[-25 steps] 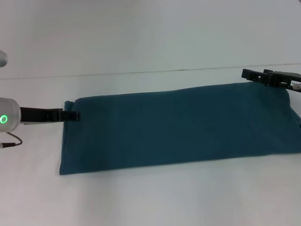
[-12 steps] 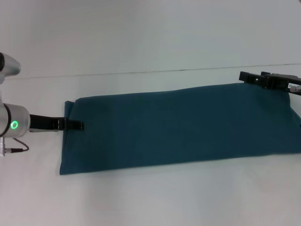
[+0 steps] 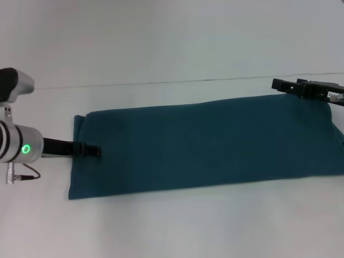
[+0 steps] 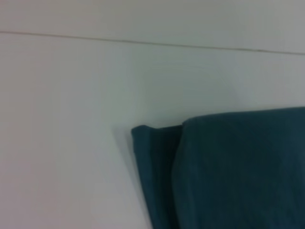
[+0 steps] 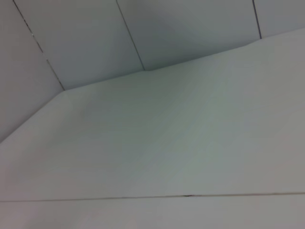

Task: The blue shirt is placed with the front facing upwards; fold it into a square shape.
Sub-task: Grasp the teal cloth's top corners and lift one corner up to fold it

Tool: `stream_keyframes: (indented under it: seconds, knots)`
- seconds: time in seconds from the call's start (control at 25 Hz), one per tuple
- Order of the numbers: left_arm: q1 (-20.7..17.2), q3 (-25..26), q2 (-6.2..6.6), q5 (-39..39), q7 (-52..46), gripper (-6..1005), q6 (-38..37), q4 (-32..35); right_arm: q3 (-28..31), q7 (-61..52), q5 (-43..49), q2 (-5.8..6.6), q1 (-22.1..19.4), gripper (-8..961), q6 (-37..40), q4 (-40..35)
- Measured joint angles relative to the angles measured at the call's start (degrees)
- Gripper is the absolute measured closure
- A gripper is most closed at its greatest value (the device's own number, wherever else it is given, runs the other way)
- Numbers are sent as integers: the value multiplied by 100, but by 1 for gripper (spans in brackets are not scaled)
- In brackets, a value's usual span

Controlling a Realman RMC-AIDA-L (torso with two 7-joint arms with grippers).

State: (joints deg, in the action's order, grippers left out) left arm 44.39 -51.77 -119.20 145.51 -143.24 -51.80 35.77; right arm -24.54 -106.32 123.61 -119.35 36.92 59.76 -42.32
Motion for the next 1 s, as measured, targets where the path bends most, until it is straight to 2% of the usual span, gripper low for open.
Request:
stream_keyframes:
  seconds: [0.2,0.32,0.64,0.84,1.0]
  knots:
    - [57,0,-79,-31,333,224,-62,30,-7,-11,1,0,14,80,-6,6]
    - [35,5,-122,-45,401,290,-61,142,-8,-16,0,0,16,81,-39,48]
    - [21,45,-137,-50,495,465,-15,97,-6,0,-4,30,56,81,-127,236]
    - [9,48,-149,-49,602,675,44,59,-12,-7,-4,32,61,82,-127,239]
    - [7,50,-172,-49,674,909,104,46,-14,-17,-4,24,58,82,-116,261]
